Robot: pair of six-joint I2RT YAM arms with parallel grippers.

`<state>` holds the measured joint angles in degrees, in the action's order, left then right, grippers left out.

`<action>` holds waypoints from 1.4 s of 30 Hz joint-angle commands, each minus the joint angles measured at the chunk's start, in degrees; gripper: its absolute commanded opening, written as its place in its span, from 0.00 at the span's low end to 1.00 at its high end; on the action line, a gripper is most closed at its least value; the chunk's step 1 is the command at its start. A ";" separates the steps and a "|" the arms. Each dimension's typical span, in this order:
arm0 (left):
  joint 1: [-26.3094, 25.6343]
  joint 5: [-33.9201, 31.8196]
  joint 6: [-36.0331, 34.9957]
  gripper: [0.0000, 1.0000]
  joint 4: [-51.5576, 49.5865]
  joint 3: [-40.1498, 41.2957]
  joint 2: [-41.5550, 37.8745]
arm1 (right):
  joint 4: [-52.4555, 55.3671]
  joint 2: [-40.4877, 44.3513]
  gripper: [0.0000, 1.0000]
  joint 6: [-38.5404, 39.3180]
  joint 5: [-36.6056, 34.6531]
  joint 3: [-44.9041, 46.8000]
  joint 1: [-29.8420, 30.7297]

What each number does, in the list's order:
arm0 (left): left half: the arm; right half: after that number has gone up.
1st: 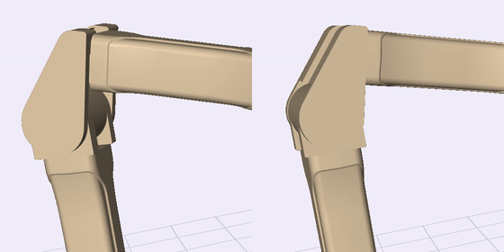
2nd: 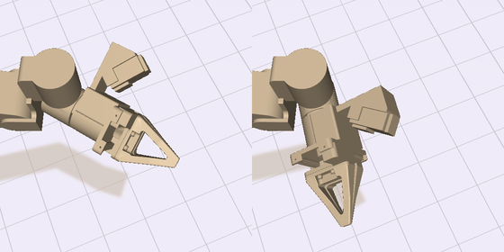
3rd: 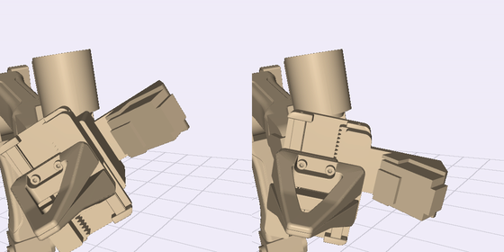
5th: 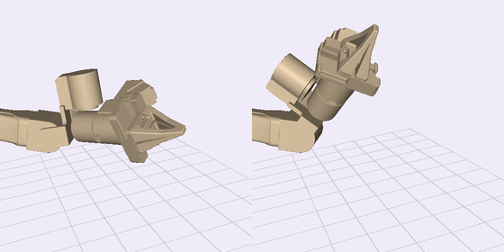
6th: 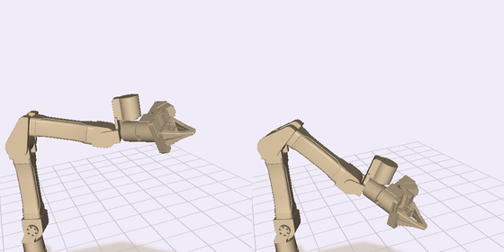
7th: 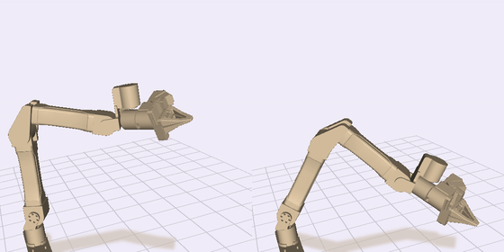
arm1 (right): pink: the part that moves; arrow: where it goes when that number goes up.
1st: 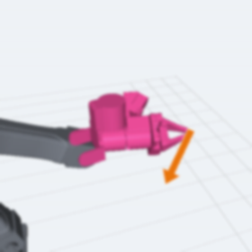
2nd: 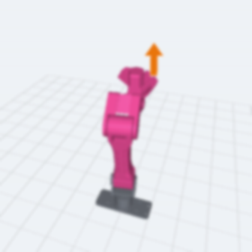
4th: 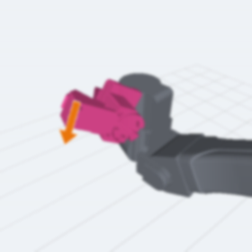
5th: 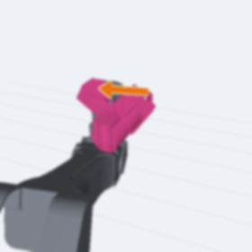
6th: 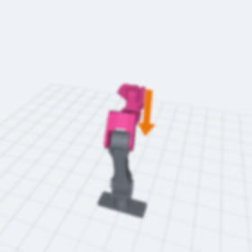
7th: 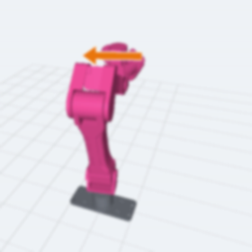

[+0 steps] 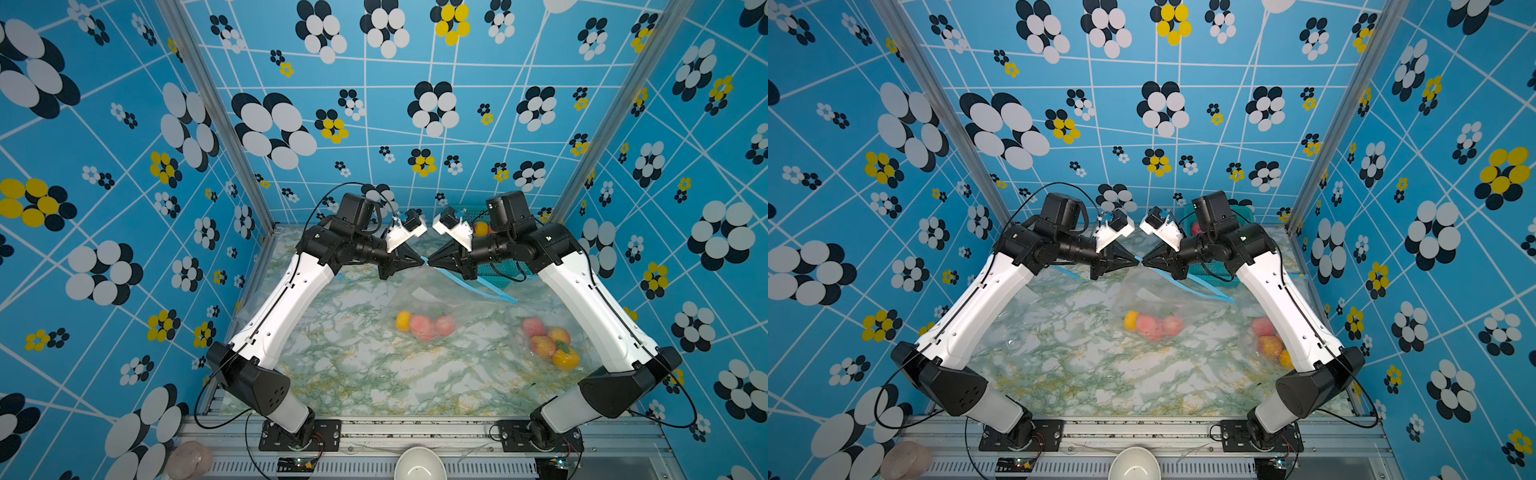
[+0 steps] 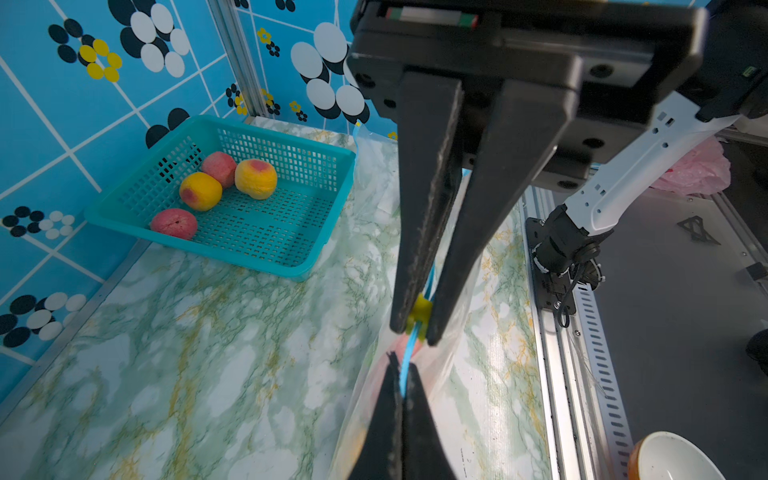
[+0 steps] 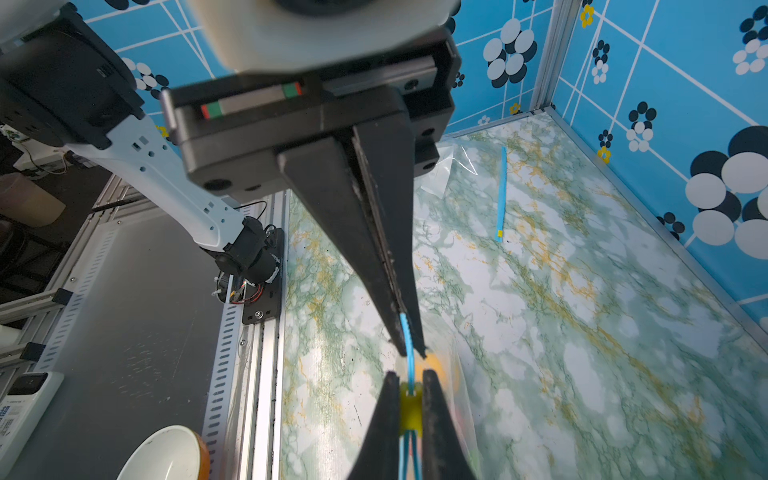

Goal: Place the peach in a zip-top bag and seal the zipper
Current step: Zip the zipper on the zipper food storage bag.

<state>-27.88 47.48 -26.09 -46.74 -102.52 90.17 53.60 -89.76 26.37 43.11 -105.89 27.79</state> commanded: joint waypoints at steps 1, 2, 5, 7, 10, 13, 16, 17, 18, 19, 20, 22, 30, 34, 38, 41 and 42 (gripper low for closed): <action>0.70 -2.41 2.27 0.00 3.87 1.57 -2.84 | 3.97 1.78 0.00 -0.08 -2.10 1.85 -1.49; 0.95 -2.85 2.92 0.00 4.85 2.08 -3.15 | 3.40 2.32 0.00 -0.73 -2.23 2.58 -1.88; 1.68 -4.64 5.37 0.00 7.69 3.26 -3.62 | 0.84 4.31 0.00 -3.18 -3.36 5.45 -3.28; 2.25 -6.80 7.49 0.00 9.90 4.01 -3.69 | -1.40 5.43 0.00 -5.78 -5.49 7.66 -4.24; 3.02 -8.75 10.00 0.00 12.81 5.16 -3.66 | -4.10 7.01 0.00 -10.11 -10.84 10.83 -5.56; 3.41 -9.80 11.85 0.00 15.31 6.26 -3.84 | -5.96 8.81 0.00 -13.93 -17.95 13.67 -6.29; 3.77 -12.41 13.47 0.00 18.06 7.30 -4.10 | -5.87 10.65 0.00 -16.18 -24.34 17.06 -6.61; 3.90 -13.39 14.21 0.00 18.99 7.57 -4.14 | -5.74 11.34 0.00 -16.83 -26.48 17.92 -6.69; 4.29 -13.59 14.92 0.00 19.73 7.84 -4.21 | -5.64 11.97 0.00 -17.48 -28.50 19.13 -6.87; 4.51 -13.51 15.39 0.00 20.17 8.06 -4.19 | -5.83 12.45 0.00 -18.15 -30.24 19.97 -7.04; 4.87 -13.32 15.83 0.00 20.70 8.25 -4.14 | -5.86 13.04 0.00 -19.02 -31.77 20.96 -7.37; 5.11 -13.38 16.45 0.00 21.57 8.65 -3.98 | -5.69 13.63 0.00 -21.14 -33.48 22.05 -8.46; 6.45 -17.41 19.35 0.00 23.58 10.32 -4.13 | -3.49 16.02 0.01 -29.59 -41.53 24.33 -12.35; 7.22 -16.96 20.08 0.00 23.44 10.59 -3.55 | -2.08 17.61 0.03 -31.50 -44.56 25.07 -13.73; 6.90 -14.82 21.32 0.00 24.06 10.96 -3.32 | -4.08 19.29 0.08 -31.63 -39.65 24.80 -14.08; 5.93 -14.44 22.82 0.00 24.71 11.44 -3.20 | -13.44 22.61 0.34 -36.91 -24.48 27.17 -14.14; 5.52 -14.59 23.51 0.00 25.01 11.83 -3.31 | -15.89 23.60 0.42 -39.10 -23.39 28.23 -14.09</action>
<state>-22.61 33.91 -5.02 -24.27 -91.88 88.79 43.57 -69.34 -6.46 11.66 -79.81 14.24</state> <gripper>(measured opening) 0.042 0.363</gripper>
